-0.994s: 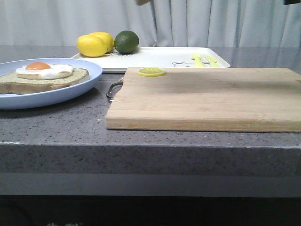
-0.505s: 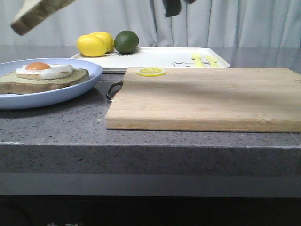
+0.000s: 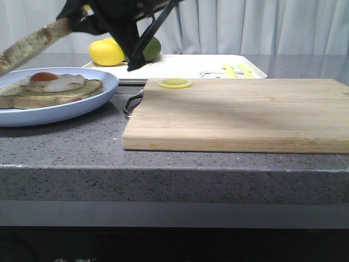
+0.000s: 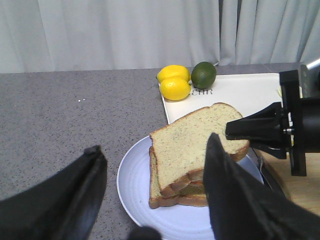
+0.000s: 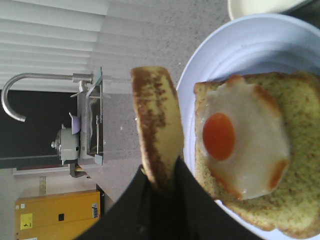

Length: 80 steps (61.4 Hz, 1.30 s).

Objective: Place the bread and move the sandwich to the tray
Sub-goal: 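Lift the bread slice with the right gripper and carry it over the plate, then lower the bread onto the fried-egg toast and open the right gripper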

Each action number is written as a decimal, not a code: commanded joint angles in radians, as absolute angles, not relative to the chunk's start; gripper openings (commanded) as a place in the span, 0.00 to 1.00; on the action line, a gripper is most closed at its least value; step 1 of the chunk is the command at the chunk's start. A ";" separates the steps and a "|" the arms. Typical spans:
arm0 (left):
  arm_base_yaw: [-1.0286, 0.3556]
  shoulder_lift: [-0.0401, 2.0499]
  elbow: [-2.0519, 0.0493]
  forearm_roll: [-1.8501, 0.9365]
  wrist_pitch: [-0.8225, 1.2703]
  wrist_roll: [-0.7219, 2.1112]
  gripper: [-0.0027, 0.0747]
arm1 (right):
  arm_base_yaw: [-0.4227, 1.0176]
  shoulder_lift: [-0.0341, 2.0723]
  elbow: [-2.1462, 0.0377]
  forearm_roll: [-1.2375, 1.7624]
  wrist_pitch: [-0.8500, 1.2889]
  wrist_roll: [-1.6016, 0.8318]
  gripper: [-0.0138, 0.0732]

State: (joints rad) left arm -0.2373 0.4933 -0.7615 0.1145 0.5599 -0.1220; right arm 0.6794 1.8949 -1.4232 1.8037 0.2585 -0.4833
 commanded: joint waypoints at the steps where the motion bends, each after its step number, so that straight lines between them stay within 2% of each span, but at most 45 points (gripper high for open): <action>1: -0.243 0.507 -0.778 0.121 0.475 -0.123 0.58 | 0.682 1.857 -1.471 1.929 0.269 -0.466 0.24; 15: -0.243 0.507 -0.754 0.121 0.458 -0.123 0.58 | 0.682 1.891 -1.489 1.929 0.280 -0.458 0.24; 23: -0.243 0.507 -0.754 0.121 0.451 -0.123 0.58 | 0.682 1.902 -1.489 1.929 0.286 -0.458 0.28; 31: -0.243 0.507 -0.754 0.121 0.448 -0.123 0.58 | 0.682 1.903 -1.489 1.909 0.298 -0.462 0.39; 42: -0.243 0.507 -0.754 0.121 0.439 -0.123 0.58 | 0.678 1.903 -1.489 1.799 0.331 -0.462 0.61; 48: -0.243 0.507 -0.754 0.121 0.436 -0.123 0.58 | 0.656 1.899 -1.489 1.726 0.387 -0.462 0.68; 65: -0.243 0.507 -0.754 0.121 0.436 -0.123 0.58 | 0.523 1.812 -1.483 1.390 0.596 -0.459 0.68; 80: -0.243 0.507 -0.754 0.121 0.436 -0.123 0.58 | 0.422 1.625 -1.479 1.052 0.772 -0.448 0.68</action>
State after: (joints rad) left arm -0.2373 0.4933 -0.7273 0.1145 0.5160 -0.1220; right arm 0.4417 1.7493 -1.4504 1.1425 0.7029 -0.4504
